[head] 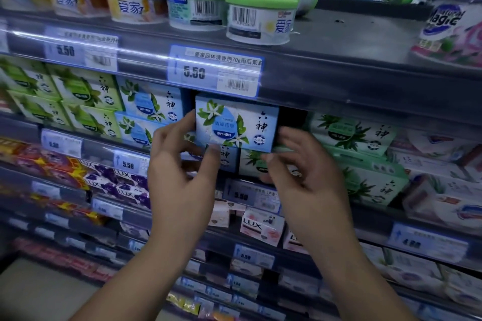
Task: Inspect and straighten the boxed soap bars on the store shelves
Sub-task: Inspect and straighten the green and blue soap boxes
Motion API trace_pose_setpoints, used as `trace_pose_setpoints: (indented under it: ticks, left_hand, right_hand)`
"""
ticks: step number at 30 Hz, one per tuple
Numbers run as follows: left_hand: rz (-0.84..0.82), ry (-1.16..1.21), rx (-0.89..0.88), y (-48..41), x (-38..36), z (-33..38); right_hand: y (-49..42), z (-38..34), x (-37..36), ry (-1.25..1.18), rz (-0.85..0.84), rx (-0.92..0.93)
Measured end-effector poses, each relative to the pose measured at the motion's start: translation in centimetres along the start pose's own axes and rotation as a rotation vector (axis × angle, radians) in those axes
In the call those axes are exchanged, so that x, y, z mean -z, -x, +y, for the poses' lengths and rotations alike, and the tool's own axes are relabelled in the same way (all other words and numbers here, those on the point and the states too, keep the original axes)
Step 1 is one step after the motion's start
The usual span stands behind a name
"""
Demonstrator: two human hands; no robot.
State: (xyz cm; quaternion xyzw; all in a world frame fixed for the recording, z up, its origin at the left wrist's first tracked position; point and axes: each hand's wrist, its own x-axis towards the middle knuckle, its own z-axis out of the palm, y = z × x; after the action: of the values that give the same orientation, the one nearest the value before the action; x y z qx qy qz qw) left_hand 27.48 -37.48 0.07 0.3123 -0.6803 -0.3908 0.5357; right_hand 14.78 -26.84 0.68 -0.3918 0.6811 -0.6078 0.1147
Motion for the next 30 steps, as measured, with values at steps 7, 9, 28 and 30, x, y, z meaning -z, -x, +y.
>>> trace_pose_setpoints:
  ticks: [7,9,28,30]
  left_hand:
    - [-0.026,0.140,0.057,1.1,0.8,0.5]
    - [-0.094,0.241,0.120,1.5,0.8,0.9]
    - [-0.188,0.357,0.151,6.9,-1.0,2.7]
    - [-0.223,0.370,0.125,7.4,-1.2,3.1]
  right_hand:
    - [1.7,-0.5,2.0,-0.142,0.050,0.065]
    - [2.1,-0.4,2.8,-0.132,0.022,0.042]
    - [5.1,2.0,8.7,-0.149,-0.056,0.005]
    - [5.3,2.4,8.9,-0.155,-0.062,-0.009]
